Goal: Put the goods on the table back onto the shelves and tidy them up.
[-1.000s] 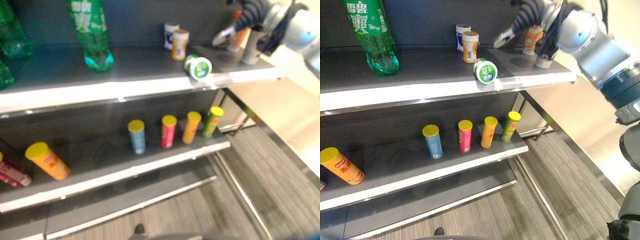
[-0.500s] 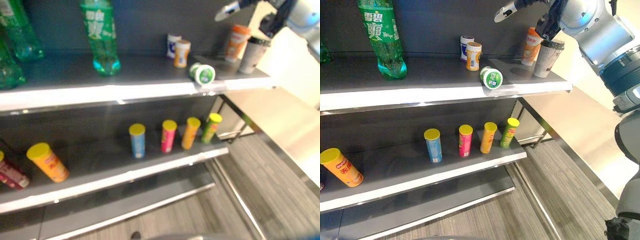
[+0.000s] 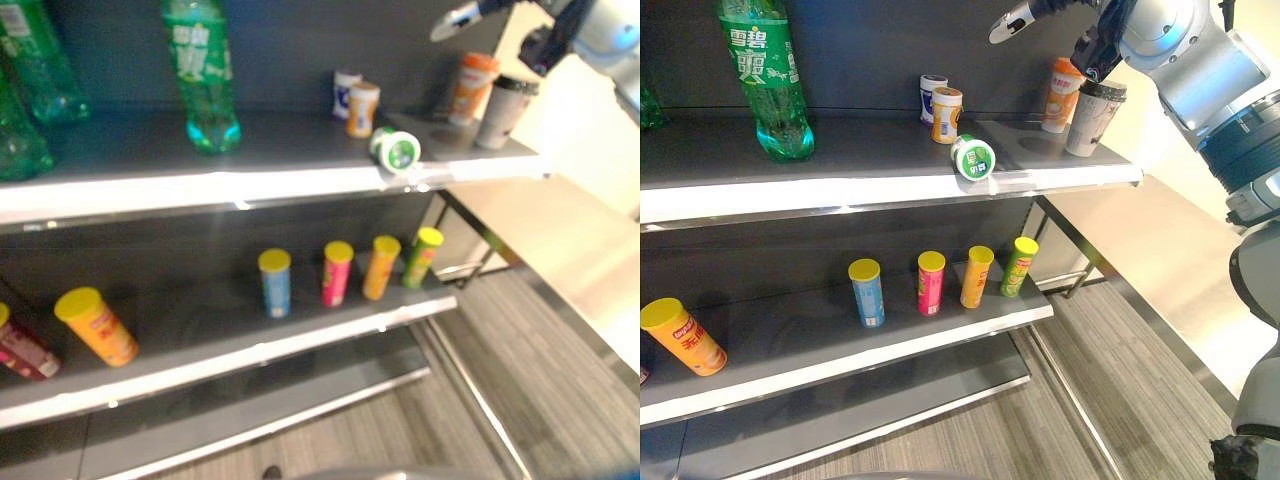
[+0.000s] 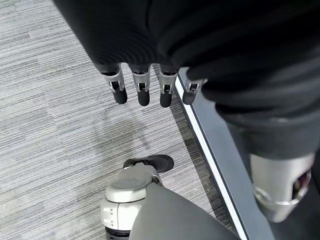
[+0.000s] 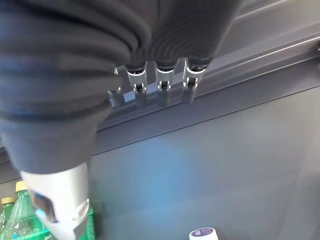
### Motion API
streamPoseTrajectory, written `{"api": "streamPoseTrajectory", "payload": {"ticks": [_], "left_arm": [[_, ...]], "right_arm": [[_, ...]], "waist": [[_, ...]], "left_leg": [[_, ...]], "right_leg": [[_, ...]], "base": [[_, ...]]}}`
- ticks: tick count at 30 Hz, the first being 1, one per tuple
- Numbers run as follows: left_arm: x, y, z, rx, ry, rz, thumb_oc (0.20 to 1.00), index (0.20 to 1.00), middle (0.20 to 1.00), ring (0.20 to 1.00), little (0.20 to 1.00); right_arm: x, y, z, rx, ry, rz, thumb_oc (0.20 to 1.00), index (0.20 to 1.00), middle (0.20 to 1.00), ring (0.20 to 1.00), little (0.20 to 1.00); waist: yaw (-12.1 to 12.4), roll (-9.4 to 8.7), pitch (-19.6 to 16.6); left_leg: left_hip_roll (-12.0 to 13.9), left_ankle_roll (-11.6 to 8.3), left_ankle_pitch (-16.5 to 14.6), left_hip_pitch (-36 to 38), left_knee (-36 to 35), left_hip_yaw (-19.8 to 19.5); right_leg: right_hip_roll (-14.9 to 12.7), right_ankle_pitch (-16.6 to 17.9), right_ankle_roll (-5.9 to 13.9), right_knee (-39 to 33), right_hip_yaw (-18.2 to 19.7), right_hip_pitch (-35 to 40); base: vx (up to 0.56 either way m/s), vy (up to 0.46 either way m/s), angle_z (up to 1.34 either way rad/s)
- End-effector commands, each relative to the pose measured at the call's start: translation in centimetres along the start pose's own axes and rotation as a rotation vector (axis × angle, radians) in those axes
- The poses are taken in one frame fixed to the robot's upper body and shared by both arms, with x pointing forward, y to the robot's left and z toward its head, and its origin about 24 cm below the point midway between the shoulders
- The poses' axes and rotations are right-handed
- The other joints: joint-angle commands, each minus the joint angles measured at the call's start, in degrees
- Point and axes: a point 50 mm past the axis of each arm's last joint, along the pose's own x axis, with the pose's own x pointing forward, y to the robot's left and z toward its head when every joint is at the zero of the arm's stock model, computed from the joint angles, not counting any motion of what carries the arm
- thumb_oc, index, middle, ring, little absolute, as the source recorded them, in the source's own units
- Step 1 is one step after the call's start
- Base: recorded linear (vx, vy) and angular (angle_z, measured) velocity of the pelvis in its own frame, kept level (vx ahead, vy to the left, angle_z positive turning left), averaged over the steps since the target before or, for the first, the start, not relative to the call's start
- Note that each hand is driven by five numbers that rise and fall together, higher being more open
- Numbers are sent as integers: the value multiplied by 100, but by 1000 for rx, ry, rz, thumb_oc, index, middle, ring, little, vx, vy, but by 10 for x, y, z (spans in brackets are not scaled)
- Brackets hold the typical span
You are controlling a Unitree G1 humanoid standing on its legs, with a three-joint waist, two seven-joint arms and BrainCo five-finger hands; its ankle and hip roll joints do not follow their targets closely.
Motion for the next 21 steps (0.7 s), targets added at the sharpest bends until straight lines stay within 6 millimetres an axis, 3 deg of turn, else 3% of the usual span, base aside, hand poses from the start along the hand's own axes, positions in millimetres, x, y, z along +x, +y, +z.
{"api": "streamPoseTrajectory", "payload": {"ticks": [1,2,9,17,21], "left_arm": [[3,-13,34,94,-85,20,1000,1000,1000,1000,1000],[3,-15,34,87,-84,26,1000,1000,1000,1000,1000],[4,-21,30,66,-77,16,1000,1000,1000,1000,1000],[4,-23,35,90,-93,15,1000,1000,1000,1000,1000],[4,-25,37,100,-95,27,1000,1000,1000,1000,1000]], "right_arm": [[-93,49,30,-339,-354,-39,1000,1000,1000,1000,1000],[-94,65,23,-307,-332,-19,1000,1000,1000,1000,1000],[-107,88,13,-271,-298,46,1000,1000,1000,1000,1000],[-107,90,10,-256,-283,9,1000,1000,1000,1000,1000],[-104,87,6,-257,-248,-88,1000,1000,1000,1000,1000]], "waist": [[18,287,229],[35,288,255],[61,302,280],[62,309,293],[51,324,294]], "left_leg": [[-49,-119,-474,25,-17,-206],[-60,-110,-467,24,-17,-220],[-72,-90,-480,31,-17,-247],[-74,-85,-483,31,-17,-253],[-67,-71,-500,52,-17,-253]], "right_leg": [[-126,-104,340,45,-197,43],[-128,-119,323,45,-206,56],[-128,-145,313,45,-255,87],[-132,-147,313,45,-273,84],[-141,-156,309,45,-275,97]], "base": [[44,-73,55],[37,-30,76],[10,-4,-6],[4,0,0],[7,4,4]]}}
